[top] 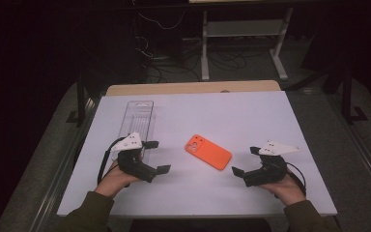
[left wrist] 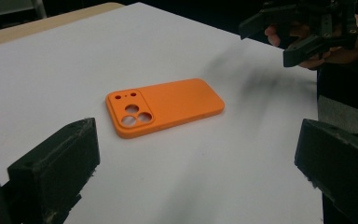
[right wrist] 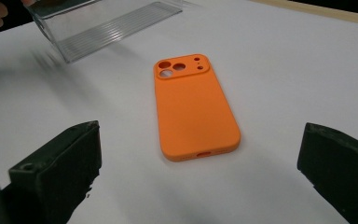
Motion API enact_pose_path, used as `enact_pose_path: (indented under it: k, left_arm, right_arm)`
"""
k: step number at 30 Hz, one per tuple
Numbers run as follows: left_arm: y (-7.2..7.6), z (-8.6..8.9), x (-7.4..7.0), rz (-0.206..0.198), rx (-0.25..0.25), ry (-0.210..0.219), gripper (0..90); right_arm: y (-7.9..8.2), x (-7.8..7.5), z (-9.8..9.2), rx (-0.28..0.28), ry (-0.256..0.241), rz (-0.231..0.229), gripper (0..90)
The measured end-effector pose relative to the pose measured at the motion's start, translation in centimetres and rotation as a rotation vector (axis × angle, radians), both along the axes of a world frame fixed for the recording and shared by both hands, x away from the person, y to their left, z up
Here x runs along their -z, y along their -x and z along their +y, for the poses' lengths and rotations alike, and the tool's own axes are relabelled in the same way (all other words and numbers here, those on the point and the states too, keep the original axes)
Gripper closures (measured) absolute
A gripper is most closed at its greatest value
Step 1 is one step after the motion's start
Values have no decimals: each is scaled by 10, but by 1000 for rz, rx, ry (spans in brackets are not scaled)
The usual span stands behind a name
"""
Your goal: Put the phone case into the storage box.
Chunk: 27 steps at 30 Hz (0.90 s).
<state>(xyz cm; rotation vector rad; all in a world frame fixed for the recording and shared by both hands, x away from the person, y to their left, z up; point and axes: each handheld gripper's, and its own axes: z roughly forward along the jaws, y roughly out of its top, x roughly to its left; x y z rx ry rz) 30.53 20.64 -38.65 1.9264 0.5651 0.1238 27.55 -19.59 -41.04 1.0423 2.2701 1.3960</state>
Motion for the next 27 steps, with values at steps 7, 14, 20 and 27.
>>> enact_pose_path:
  k: [7,14,20,27]
  left_arm:
    - [-3,-14,2,3,25,-28,0]
    - [-6,-28,6,6,37,-48,0]
    - [-7,-40,11,7,46,-45,0]
    - [-9,-53,19,8,44,-57,0]
  right_arm:
    - [0,0,0,1,0,3,0]
    - [0,0,0,3,1,3,0]
    - [0,0,0,5,0,7,0]
    - [0,0,0,5,1,6,0]
